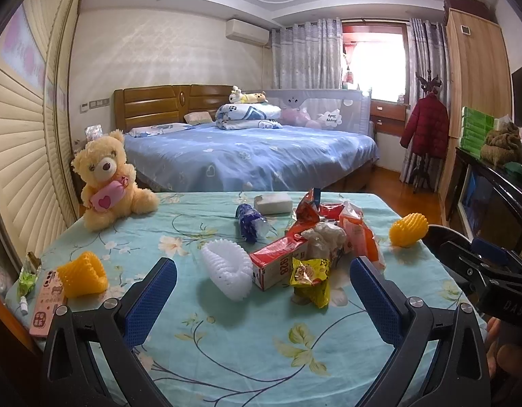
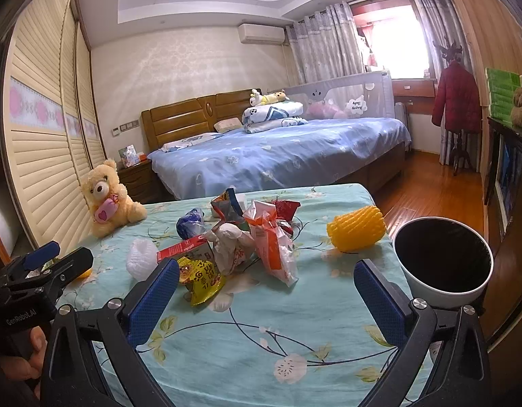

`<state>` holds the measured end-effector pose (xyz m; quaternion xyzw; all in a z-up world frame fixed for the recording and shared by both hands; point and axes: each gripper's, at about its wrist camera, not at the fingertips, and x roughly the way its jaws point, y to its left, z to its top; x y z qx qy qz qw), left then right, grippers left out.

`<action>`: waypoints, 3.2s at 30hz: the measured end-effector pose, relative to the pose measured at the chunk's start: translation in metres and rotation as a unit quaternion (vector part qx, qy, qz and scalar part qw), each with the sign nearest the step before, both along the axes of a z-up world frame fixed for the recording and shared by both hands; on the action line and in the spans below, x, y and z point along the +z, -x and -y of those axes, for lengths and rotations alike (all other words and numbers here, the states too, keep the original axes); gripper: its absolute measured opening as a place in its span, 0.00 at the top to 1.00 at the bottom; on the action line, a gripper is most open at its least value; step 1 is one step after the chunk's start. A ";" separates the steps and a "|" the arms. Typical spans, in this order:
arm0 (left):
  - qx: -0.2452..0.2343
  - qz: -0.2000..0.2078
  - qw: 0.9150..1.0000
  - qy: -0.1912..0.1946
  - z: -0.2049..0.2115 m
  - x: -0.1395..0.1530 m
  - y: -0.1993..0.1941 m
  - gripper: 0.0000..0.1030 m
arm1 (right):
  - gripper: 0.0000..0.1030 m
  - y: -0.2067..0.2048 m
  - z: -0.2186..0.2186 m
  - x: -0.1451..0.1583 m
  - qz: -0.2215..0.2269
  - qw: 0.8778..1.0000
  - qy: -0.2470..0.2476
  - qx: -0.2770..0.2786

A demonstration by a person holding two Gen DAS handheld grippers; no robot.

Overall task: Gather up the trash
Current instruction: 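Move both tools toward the trash pile on the table, then grasp the white mesh net with left tool while right tool grasps yellow snack bag, then carry white mesh net and yellow snack bag with both tools over the bin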

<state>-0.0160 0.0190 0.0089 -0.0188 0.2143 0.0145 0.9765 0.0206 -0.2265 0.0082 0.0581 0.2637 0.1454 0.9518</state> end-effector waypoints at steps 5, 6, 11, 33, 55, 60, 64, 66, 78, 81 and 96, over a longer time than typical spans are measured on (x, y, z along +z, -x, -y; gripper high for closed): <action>0.001 -0.001 1.000 -0.001 0.000 -0.001 -0.001 0.01 | 0.00 -0.004 0.000 -0.001 -0.004 1.000 0.004 0.000; 0.001 -0.002 1.000 0.000 0.001 -0.001 -0.002 0.01 | 0.00 -0.003 0.000 0.000 -0.005 1.000 0.003 0.001; 0.002 -0.005 1.000 -0.002 0.000 -0.004 -0.003 0.01 | 0.00 -0.001 -0.001 0.003 -0.009 1.000 0.002 0.001; 0.032 -0.044 0.998 0.009 -0.028 -0.020 -0.028 0.01 | 0.00 -0.017 -0.021 -0.023 -0.053 0.998 -0.018 0.040; 0.004 -0.129 0.991 0.043 -0.062 -0.059 -0.113 0.16 | 0.32 -0.064 -0.090 -0.071 -0.167 0.979 -0.008 0.118; -0.010 -0.144 0.989 0.044 -0.065 -0.067 -0.133 0.32 | 0.40 -0.079 -0.099 -0.079 -0.188 0.973 -0.007 0.130; -0.024 -0.159 0.985 0.069 -0.071 -0.073 -0.147 0.63 | 0.63 -0.086 -0.106 -0.086 -0.200 0.970 0.006 0.136; -0.032 -0.161 0.984 0.076 -0.073 -0.073 -0.150 0.75 | 0.78 -0.088 -0.106 -0.088 -0.203 0.969 0.004 0.141; -0.037 -0.125 0.990 0.059 -0.063 -0.062 -0.116 0.84 | 0.90 -0.075 -0.083 -0.078 -0.186 0.973 -0.010 0.135; -0.047 -0.127 0.989 0.063 -0.057 -0.059 -0.106 0.84 | 0.91 -0.072 -0.073 -0.072 -0.182 0.975 -0.017 0.127; -0.122 -0.130 0.982 0.057 -0.005 -0.039 -0.081 0.84 | 0.91 -0.056 -0.008 -0.058 -0.173 0.982 -0.033 0.065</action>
